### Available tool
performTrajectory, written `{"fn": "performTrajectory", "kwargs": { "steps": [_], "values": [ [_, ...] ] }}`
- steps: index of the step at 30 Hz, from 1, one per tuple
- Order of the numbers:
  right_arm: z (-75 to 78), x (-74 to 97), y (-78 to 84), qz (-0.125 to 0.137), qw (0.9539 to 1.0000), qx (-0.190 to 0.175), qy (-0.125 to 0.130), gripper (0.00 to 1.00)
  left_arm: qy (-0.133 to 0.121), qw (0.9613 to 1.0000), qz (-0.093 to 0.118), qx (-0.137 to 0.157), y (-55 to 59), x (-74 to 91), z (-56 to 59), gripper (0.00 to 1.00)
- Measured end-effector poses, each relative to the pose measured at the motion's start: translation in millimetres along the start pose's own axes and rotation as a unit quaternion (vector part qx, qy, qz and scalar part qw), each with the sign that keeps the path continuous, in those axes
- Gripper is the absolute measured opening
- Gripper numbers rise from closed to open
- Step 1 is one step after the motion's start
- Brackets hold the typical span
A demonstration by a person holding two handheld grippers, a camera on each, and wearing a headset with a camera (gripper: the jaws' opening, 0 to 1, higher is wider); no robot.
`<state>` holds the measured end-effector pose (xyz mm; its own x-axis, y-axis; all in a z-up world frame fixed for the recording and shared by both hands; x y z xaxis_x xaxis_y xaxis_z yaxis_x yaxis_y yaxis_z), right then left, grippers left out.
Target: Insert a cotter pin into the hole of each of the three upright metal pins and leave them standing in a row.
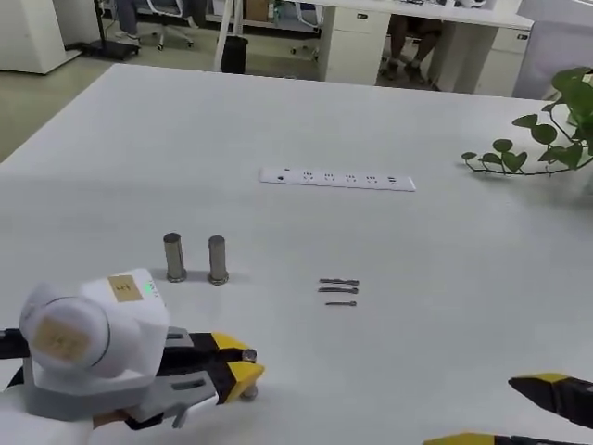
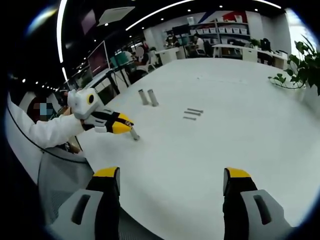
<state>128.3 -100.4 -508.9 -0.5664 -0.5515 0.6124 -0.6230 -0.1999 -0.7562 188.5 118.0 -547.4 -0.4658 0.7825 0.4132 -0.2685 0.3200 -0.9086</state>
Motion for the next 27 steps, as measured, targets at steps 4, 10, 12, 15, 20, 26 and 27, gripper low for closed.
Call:
{"fn": "performTrajectory", "kwargs": {
  "steps": [4, 10, 12, 15, 20, 26, 27],
  "values": [
    [0.1, -1.1, 0.0, 0.000, 1.0000, -0.003, 0.003, 0.83, -0.001, 1.0000, 0.001, -0.003, -0.1, -0.3, 0.1, 0.06],
    [-1.6, -2.2, -0.4, -0.001, 1.0000, -0.001, -0.001, 0.83, -0.003, 1.0000, -0.001, -0.002, -0.3, -0.5, 0.6, 0.06],
    [-1.6, -2.2, -0.9, 0.000, 1.0000, -0.003, -0.001, 0.83, 0.002, 1.0000, 0.005, 0.001, -2.3, 0.3, 1.1, 0.09],
    [-1.8, -2.2, -0.7, -0.001, 1.0000, -0.002, -0.001, 0.83, 0.001, 1.0000, 0.008, -0.006, -3.7, 1.0, -0.8, 0.23],
    [-2.4, -1.7, -1.3, 0.002, 1.0000, -0.003, 0.000, 0.83, -0.009, 0.9999, 0.007, 0.002, -3.4, 5.7, -6.3, 0.40],
    [-2.3, -1.3, -0.5, 0.000, 1.0000, -0.002, 0.001, 0.83, -0.012, 0.9999, -0.005, 0.011, 0.6, 11.3, -8.1, 0.70],
    [-2.1, -1.3, -0.6, 0.000, 1.0000, -0.002, 0.001, 0.83, -0.010, 0.9998, -0.004, 0.017, 0.4, 12.7, -7.3, 0.73]
  ]
}}
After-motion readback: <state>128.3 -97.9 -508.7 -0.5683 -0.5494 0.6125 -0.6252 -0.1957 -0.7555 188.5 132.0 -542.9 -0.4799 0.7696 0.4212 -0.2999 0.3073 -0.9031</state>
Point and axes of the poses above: the centre of the closed fingertips' face, and the gripper's own axes: x roughly backward along the fingers, z roughly to its right, y roughly out of its underside, the point moved 4 cm from there along x, roughly backward along the fingers, and after that the axes turned 3 degrees about z, right-handed, at the moved point
